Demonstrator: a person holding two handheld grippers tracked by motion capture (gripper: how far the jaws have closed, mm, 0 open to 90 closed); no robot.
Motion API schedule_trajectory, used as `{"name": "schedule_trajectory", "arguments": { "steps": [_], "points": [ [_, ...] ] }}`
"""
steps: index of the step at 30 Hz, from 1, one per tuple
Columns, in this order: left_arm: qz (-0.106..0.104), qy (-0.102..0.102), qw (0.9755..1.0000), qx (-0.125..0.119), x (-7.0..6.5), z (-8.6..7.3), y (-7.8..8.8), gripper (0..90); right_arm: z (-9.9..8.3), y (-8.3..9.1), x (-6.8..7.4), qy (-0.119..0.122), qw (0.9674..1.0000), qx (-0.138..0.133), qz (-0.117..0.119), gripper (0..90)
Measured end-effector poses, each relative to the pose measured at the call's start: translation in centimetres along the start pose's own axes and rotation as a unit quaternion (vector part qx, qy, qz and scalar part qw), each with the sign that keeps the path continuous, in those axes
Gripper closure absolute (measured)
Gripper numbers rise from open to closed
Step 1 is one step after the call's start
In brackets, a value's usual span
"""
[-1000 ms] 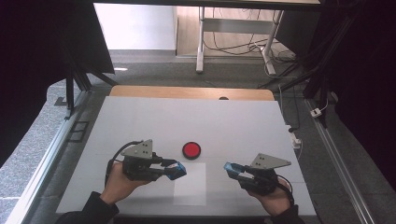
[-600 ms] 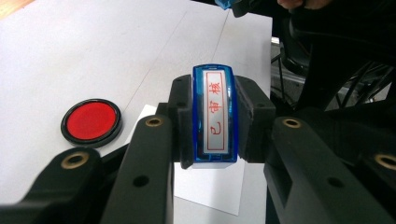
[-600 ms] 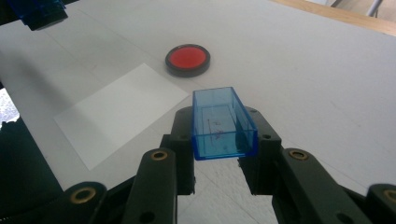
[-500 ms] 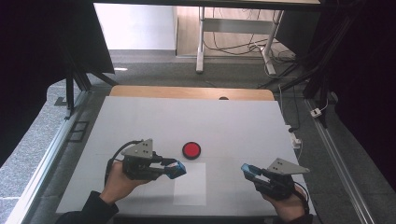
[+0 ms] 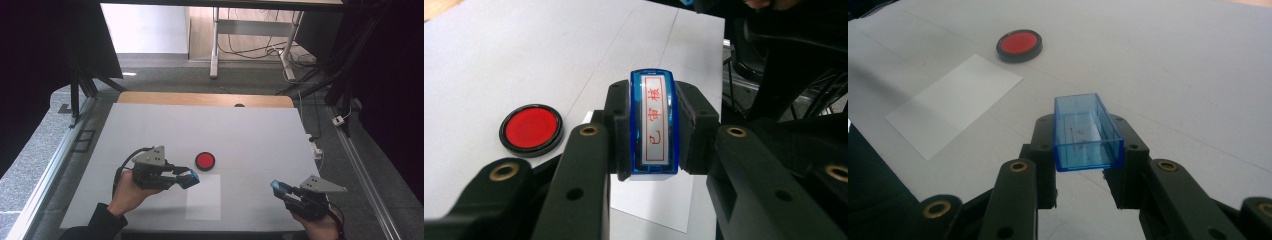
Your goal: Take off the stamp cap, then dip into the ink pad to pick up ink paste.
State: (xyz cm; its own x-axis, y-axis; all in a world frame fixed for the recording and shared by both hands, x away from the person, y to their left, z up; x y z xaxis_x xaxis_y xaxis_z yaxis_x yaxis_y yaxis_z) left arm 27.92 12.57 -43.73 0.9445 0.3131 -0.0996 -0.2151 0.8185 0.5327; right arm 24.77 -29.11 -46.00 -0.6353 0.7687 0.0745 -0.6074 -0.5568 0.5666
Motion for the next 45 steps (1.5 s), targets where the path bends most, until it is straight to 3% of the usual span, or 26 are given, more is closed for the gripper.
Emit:
{"name": "schedule_trajectory", "arguments": {
  "steps": [12, 25, 45],
  "points": [
    [0.014, 0.027, 0.9995, 0.007, 1.0, 0.3, -0.6, 70.3, -1.1, 0.4, -0.5, -0.014, 0.9996, 0.024, 0.001, 68.8],
    [0.029, 0.027, 0.9991, 0.017, 2.3, 0.9, -1.5, 70.3, -1.2, 0.5, -0.6, -0.016, 0.9996, 0.024, 0.006, 68.8],
    [0.050, 0.072, 0.9949, 0.051, 5.7, 2.0, -4.4, 70.4, -1.2, 0.3, -0.5, -0.014, 0.9994, 0.031, 0.000, 68.7]
  ]
}}
Point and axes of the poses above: each handheld gripper's, and its own axes: y roughly backward along the jaws, z roughly out of its top, x roughly to its left, the point moved 2 cm from there along -y, roughly forward along the jaws, and after that the axes turned 1 degree about -y, right-handed, at the moved point
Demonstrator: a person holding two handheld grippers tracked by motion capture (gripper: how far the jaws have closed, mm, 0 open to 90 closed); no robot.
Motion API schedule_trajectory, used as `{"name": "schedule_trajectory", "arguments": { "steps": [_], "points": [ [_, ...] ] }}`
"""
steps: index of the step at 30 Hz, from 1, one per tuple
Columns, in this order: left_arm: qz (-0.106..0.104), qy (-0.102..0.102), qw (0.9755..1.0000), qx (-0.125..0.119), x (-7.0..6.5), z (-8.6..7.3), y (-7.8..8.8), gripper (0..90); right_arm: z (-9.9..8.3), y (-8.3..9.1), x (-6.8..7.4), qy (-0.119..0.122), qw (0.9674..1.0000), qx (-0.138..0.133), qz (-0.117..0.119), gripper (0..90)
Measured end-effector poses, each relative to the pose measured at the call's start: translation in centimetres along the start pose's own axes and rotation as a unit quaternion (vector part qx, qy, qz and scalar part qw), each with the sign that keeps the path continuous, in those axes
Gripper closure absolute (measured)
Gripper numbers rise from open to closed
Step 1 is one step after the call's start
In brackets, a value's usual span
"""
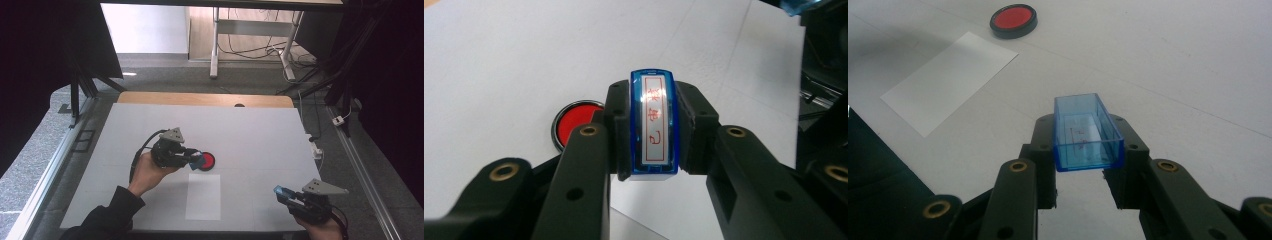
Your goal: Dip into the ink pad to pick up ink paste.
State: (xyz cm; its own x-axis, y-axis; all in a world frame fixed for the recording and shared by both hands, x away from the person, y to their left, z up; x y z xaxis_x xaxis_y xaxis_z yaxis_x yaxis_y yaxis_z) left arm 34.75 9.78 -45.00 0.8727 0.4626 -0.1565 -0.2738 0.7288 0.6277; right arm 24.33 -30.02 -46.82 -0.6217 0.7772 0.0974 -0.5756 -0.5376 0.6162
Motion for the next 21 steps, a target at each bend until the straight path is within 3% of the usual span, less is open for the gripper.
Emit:
{"name": "schedule_trajectory", "arguments": {
  "steps": [13, 21],
  "points": [
    [0.021, 0.008, 0.9995, 0.023, 1.5, 1.2, -3.4, 70.5, 0.0, 0.0, 0.0, 0.002, 1.0000, 0.002, 0.002, 68.7],
    [0.043, 0.021, 0.9977, 0.048, 2.6, 1.2, -5.1, 70.5, 0.0, -0.1, 0.1, 0.004, 1.0000, 0.005, 0.001, 68.7]
  ]
}}
Point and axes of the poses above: each handheld gripper's, and its own axes: y roughly backward along the jaws, z roughly out of its top, x roughly to its left, the point moved 2 cm from there along -y, roughly forward along the jaws, and after that the axes turned 1 degree about -y, right-handed, at the moved point
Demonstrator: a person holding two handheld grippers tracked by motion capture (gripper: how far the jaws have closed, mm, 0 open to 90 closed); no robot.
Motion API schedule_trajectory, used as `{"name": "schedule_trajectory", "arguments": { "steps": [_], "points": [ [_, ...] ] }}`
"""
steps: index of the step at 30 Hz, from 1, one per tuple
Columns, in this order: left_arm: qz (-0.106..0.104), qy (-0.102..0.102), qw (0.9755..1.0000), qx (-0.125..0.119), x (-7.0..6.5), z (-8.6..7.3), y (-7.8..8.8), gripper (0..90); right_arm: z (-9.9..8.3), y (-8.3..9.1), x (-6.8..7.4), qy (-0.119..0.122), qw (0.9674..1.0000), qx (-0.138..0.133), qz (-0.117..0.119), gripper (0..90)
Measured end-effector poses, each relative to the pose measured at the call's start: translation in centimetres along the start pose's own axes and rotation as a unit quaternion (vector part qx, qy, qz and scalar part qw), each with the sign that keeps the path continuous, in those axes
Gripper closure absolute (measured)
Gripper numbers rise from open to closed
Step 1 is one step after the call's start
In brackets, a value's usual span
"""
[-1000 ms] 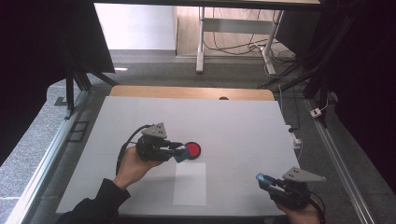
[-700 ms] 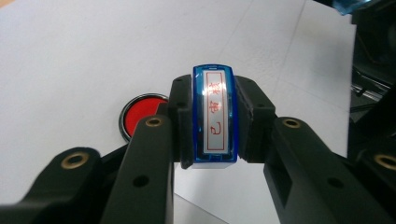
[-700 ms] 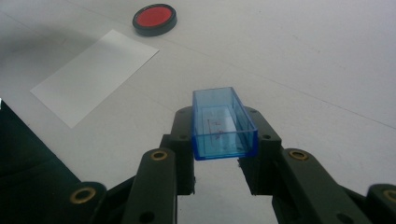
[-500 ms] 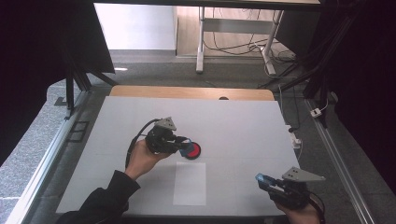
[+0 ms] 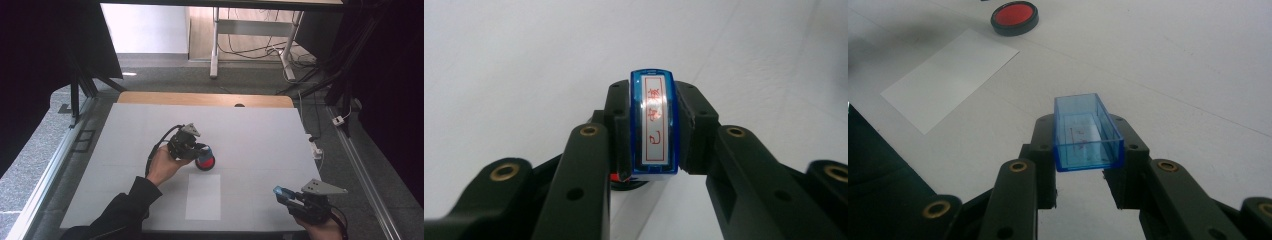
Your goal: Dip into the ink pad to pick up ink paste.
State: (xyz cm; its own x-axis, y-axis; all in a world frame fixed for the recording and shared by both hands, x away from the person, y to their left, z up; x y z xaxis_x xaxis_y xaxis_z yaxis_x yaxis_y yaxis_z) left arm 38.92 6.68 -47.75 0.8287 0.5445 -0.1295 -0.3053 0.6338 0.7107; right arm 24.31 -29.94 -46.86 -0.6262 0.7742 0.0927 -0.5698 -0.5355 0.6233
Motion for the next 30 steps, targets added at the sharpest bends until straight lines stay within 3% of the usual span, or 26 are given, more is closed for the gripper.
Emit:
{"name": "schedule_trajectory", "arguments": {
  "steps": [11, 17, 23, 30],
  "points": [
    [0.008, 0.019, 0.9997, 0.016, 0.8, -0.2, -1.8, 70.5, 0.0, 0.0, 0.0, 0.000, 1.0000, 0.000, 0.001, 68.7],
    [0.023, 0.020, 0.9991, 0.029, 0.9, -0.3, -2.3, 70.5, 0.0, 0.0, 0.0, 0.001, 1.0000, 0.003, 0.003, 68.7],
    [0.019, 0.022, 0.9990, 0.035, 1.0, -0.3, -2.6, 70.7, 0.0, -0.1, 0.0, 0.002, 1.0000, 0.002, 0.003, 68.7],
    [0.038, -0.002, 0.9980, 0.050, 0.3, 0.1, -2.8, 71.0, 0.0, -0.1, 0.1, 0.005, 1.0000, 0.006, 0.001, 68.7]
  ]
}}
Point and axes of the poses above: each handheld gripper's, and its own axes: y roughly backward along the jaws, z roughly out of its top, x roughly to its left, the point moved 2 cm from there along -y, roughly forward along the jaws, and after that the axes turned 1 degree about -y, right-handed, at the moved point
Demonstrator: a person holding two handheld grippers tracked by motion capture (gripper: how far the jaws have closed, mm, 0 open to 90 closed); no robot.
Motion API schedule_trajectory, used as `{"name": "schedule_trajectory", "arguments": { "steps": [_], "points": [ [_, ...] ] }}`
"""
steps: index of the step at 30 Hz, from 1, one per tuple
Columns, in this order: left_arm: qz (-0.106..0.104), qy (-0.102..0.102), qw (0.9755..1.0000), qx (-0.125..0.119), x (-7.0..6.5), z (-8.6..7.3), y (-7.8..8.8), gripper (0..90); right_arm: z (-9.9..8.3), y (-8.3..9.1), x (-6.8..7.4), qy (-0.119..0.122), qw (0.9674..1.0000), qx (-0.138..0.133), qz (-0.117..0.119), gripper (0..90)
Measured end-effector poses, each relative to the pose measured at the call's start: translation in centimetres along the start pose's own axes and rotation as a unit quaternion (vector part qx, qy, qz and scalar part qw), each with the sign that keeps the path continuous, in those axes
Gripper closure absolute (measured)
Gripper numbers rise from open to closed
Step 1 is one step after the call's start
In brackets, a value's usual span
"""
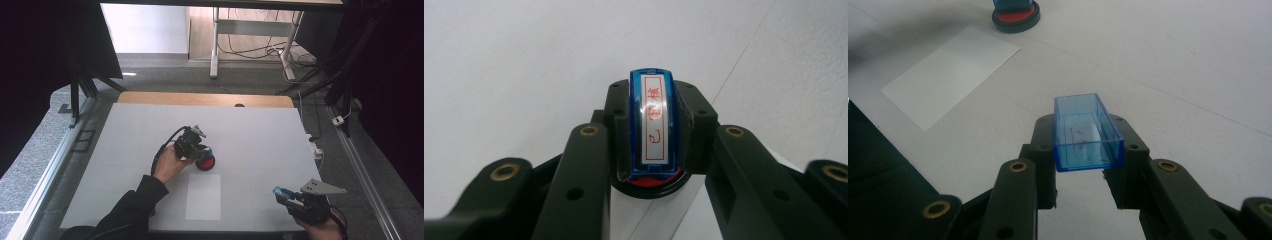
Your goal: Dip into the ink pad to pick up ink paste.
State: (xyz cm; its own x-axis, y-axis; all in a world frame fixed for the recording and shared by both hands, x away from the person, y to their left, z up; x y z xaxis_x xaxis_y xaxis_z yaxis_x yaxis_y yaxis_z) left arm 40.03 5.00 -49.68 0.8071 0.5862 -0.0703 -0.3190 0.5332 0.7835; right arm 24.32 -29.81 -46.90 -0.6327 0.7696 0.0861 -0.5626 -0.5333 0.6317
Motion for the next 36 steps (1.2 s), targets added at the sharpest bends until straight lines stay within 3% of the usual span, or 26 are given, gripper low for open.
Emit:
{"name": "schedule_trajectory", "arguments": {
  "steps": [4, 6, 14, 22, 27, 30, 36],
  "points": [
    [0.026, -0.027, 0.9992, 0.011, -0.9, 0.2, -0.1, 71.0, 0.0, 0.0, 0.0, 0.001, 1.0000, 0.002, 0.001, 68.7],
    [0.030, -0.029, 0.9990, 0.014, -1.0, 0.3, -0.1, 71.0, 0.0, -0.1, 0.0, 0.001, 1.0000, 0.002, 0.001, 68.7],
    [0.003, 0.009, 1.0000, -0.002, -0.1, -0.1, -0.1, 70.9, 0.0, 0.0, 0.1, 0.004, 1.0000, 0.002, 0.002, 68.7],
    [0.004, -0.004, 0.9999, -0.009, -0.1, -0.2, 0.2, 70.5, 0.0, 0.0, 0.1, 0.009, 0.9999, 0.003, 0.005, 68.6],
    [-0.016, 0.010, 0.9988, -0.045, 0.2, 0.3, 1.8, 70.5, 0.0, 0.0, 0.1, 0.006, 1.0000, 0.000, 0.005, 68.5],
    [-0.021, 0.004, 0.9988, -0.043, -0.1, 0.4, 1.9, 70.5, 0.0, 0.0, 0.1, 0.004, 1.0000, 0.000, 0.005, 68.5],
    [-0.011, -0.007, 0.9995, -0.027, -0.5, 0.0, 1.0, 70.5, 0.0, 0.0, 0.1, 0.004, 1.0000, -0.001, 0.006, 68.5]
  ]
}}
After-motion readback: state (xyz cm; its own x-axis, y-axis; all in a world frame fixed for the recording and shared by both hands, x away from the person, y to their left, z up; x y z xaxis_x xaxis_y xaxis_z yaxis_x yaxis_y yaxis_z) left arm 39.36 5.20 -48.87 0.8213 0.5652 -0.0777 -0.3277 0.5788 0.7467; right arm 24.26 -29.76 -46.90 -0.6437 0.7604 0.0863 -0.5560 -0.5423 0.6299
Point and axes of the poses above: each handheld gripper's, and its own axes: y roughly backward along the jaws, z roughly out of its top, x roughly to its left, the point moved 2 cm from there along -y, roughly forward along the jaws, and after that the axes turned 1 degree about -y, right-handed, at the moved point
